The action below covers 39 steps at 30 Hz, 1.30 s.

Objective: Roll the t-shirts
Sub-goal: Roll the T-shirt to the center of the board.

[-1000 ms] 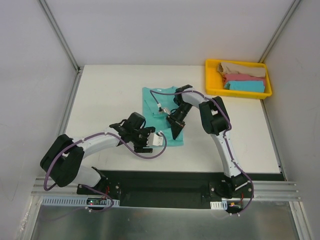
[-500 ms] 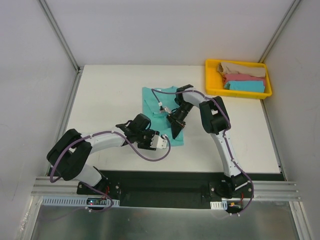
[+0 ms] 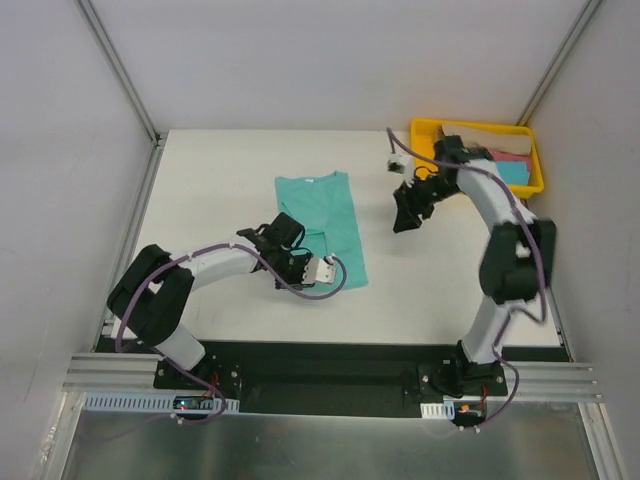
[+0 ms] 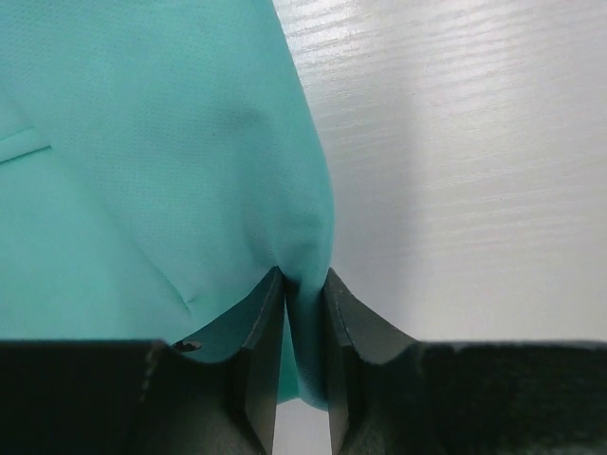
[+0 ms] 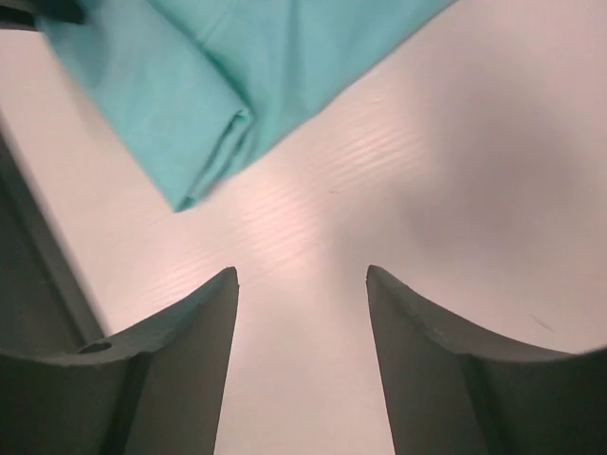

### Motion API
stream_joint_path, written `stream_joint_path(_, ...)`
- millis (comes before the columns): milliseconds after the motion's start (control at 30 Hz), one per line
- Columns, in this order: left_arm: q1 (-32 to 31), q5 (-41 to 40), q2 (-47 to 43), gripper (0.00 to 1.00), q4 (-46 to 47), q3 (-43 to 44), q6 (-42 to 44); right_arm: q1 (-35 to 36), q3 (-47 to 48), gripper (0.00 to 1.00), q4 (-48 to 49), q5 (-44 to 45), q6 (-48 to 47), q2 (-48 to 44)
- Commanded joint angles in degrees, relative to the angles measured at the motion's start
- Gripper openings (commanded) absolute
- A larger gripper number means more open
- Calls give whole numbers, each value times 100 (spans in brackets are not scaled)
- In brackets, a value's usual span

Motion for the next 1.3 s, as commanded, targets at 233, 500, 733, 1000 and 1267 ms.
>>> stream_joint_path(233,937,2460,1037,17,-2198,2002,-943,1777,-4418,66,4408,1675,-450,-3780)
stream_joint_path(500,1059,2795,1292,17,-2401,2204,-1066,2474,-4445,68,4716,1631,-766,-3183)
stream_joint_path(733,1235,2901,1415,17,-2471,2362,-1163,2649,-4261,71,4479,1280,-907,-2778)
stream_joint_path(1000,1376,3120,1547,17,-2533,2468,-1225,2746,-4067,72,4311,1244,-994,-2400)
stream_joint_path(1267,1587,3428,1512,17,-2629,2371,-1251,2931,-3497,52,4348,1868,-775,-1627)
